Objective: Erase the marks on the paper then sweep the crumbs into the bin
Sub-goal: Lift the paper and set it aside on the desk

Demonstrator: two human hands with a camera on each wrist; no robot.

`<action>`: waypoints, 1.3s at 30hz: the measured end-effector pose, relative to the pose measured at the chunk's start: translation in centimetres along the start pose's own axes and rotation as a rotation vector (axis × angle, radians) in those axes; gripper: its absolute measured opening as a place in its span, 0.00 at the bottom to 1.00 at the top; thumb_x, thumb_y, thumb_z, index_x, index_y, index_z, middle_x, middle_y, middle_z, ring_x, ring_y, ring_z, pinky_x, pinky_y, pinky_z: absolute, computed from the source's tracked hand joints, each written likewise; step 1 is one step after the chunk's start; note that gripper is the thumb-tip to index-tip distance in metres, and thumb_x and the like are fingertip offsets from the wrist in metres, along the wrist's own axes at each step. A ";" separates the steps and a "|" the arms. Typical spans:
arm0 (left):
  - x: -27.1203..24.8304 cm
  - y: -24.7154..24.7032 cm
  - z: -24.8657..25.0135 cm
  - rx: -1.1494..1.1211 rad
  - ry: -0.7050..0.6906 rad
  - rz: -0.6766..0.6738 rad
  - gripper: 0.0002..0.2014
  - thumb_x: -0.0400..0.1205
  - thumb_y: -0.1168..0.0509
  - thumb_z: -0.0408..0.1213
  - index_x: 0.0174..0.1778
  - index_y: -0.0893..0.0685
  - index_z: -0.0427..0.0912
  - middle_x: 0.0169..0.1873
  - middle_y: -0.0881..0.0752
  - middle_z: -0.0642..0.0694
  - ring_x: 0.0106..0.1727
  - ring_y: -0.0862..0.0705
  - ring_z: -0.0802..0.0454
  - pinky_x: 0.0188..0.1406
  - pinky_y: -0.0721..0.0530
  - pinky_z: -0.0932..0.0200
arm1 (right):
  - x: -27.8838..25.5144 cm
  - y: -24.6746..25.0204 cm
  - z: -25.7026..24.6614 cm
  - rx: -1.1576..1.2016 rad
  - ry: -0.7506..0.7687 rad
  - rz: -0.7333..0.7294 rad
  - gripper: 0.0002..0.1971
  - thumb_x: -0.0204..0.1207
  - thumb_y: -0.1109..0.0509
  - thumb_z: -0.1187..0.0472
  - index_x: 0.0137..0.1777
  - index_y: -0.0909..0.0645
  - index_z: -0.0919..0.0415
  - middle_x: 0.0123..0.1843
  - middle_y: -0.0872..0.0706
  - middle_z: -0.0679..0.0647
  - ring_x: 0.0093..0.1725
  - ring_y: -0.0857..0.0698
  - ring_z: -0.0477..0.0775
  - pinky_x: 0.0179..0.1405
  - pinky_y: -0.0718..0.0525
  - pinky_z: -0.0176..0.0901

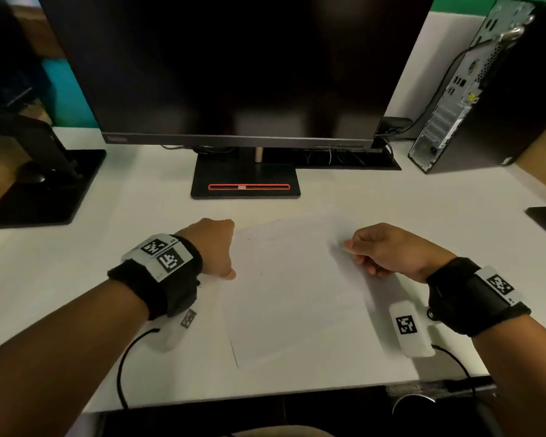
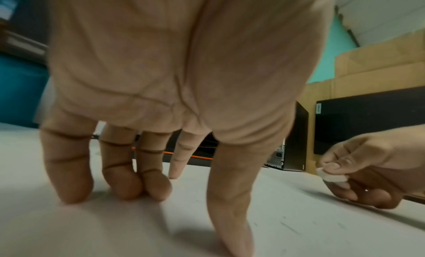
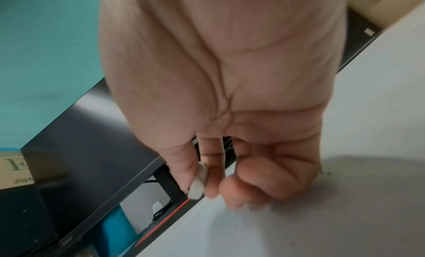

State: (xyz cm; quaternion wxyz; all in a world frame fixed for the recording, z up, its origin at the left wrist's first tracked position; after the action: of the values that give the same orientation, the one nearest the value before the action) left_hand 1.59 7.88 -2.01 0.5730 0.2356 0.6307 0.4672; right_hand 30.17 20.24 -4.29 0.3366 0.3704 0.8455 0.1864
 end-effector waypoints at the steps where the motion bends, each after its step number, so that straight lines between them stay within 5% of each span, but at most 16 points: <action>1: -0.1 0.1 0.1 -0.008 0.006 -0.008 0.39 0.76 0.21 0.49 0.78 0.33 0.43 0.63 0.20 0.43 0.60 0.19 0.44 0.55 0.19 0.53 | 0.0 0.2 0.2 0.012 0.007 0.034 0.19 0.86 0.32 0.50 0.37 0.20 0.62 0.33 0.20 0.59 0.32 0.24 0.55 0.29 0.23 0.44; 9: 0.2 0.6 0.9 -0.040 0.069 0.013 0.42 0.74 0.19 0.48 0.79 0.35 0.45 0.70 0.28 0.39 0.69 0.25 0.38 0.66 0.19 0.44 | -0.2 1.3 1.5 0.039 0.055 0.157 0.24 0.85 0.31 0.48 0.38 0.23 0.70 0.32 0.24 0.59 0.32 0.27 0.57 0.32 0.27 0.48; 12: 0.4 0.8 1.4 -0.212 -0.007 0.106 0.31 0.79 0.25 0.35 0.77 0.32 0.44 0.65 0.21 0.42 0.58 0.19 0.45 0.51 0.20 0.56 | -0.5 2.1 1.7 0.007 0.097 0.243 0.24 0.85 0.32 0.47 0.37 0.26 0.68 0.29 0.27 0.54 0.30 0.30 0.54 0.32 0.29 0.47; 16: 0.0 2.1 2.0 -0.351 -0.185 0.267 0.21 0.83 0.31 0.31 0.70 0.24 0.52 0.66 0.21 0.48 0.64 0.20 0.46 0.57 0.24 0.57 | -1.0 3.3 1.7 0.046 0.165 0.347 0.22 0.84 0.31 0.45 0.36 0.21 0.62 0.25 0.28 0.44 0.24 0.32 0.47 0.30 0.31 0.38; 18: -0.5 3.1 2.6 -0.380 -0.278 0.352 0.14 0.84 0.31 0.32 0.62 0.21 0.52 0.59 0.17 0.51 0.61 0.18 0.48 0.55 0.22 0.56 | -1.1 3.8 1.4 0.113 0.237 0.356 0.21 0.84 0.30 0.47 0.38 0.18 0.64 0.32 0.22 0.49 0.28 0.25 0.44 0.37 0.28 0.36; 21: -1.6 4.9 3.3 -0.403 -0.351 0.475 0.11 0.84 0.30 0.34 0.57 0.20 0.54 0.55 0.16 0.53 0.57 0.18 0.50 0.56 0.17 0.52 | -1.1 4.9 0.9 0.228 0.347 0.411 0.15 0.84 0.28 0.54 0.38 0.12 0.62 0.44 0.13 0.49 0.49 0.14 0.31 0.59 0.26 0.34; 26: -3.1 7.1 3.9 -0.512 -0.376 0.645 0.10 0.83 0.27 0.39 0.52 0.20 0.58 0.47 0.17 0.63 0.54 0.18 0.51 0.59 0.16 0.48 | -2.0 7.1 -0.1 0.324 0.473 0.607 0.13 0.83 0.27 0.53 0.46 0.08 0.63 0.49 0.08 0.61 0.50 0.12 0.51 0.57 0.17 0.44; 29: -3.1 7.2 4.3 -0.572 -0.339 0.707 0.09 0.82 0.26 0.40 0.53 0.18 0.56 0.51 0.13 0.55 0.57 0.16 0.47 0.67 0.17 0.37 | -2.9 8.0 -0.6 0.276 0.538 0.707 0.14 0.82 0.26 0.53 0.48 0.08 0.66 0.50 0.08 0.62 0.52 0.11 0.62 0.60 0.15 0.53; 34: -2.9 6.7 5.0 -0.631 -0.316 0.738 0.10 0.80 0.25 0.42 0.55 0.17 0.50 0.54 0.12 0.52 0.55 0.15 0.50 0.66 0.16 0.40 | -4.6 9.0 -1.1 0.224 0.562 0.774 0.12 0.82 0.26 0.55 0.52 0.08 0.64 0.54 0.07 0.55 0.55 0.10 0.52 0.66 0.14 0.54; 39: -2.9 6.5 5.4 -0.655 -0.311 0.786 0.11 0.80 0.24 0.43 0.55 0.17 0.51 0.53 0.13 0.54 0.54 0.15 0.53 0.62 0.13 0.44 | -5.0 9.5 -1.2 0.165 0.581 0.793 0.10 0.82 0.26 0.54 0.52 0.07 0.60 0.54 0.07 0.54 0.56 0.10 0.56 0.63 0.14 0.63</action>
State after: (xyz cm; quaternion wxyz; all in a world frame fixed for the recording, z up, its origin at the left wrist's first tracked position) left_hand 5.81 10.16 5.57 0.4849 0.3294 0.2238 0.7786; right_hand 36.60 22.69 4.03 -0.0399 0.6215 0.7103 0.3282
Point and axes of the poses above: each hand's wrist, its own x-axis towards the middle knuckle, its own y-axis out of the back of the hand, z = x × y, the point moved 2 cm from there along x, towards the middle knuckle
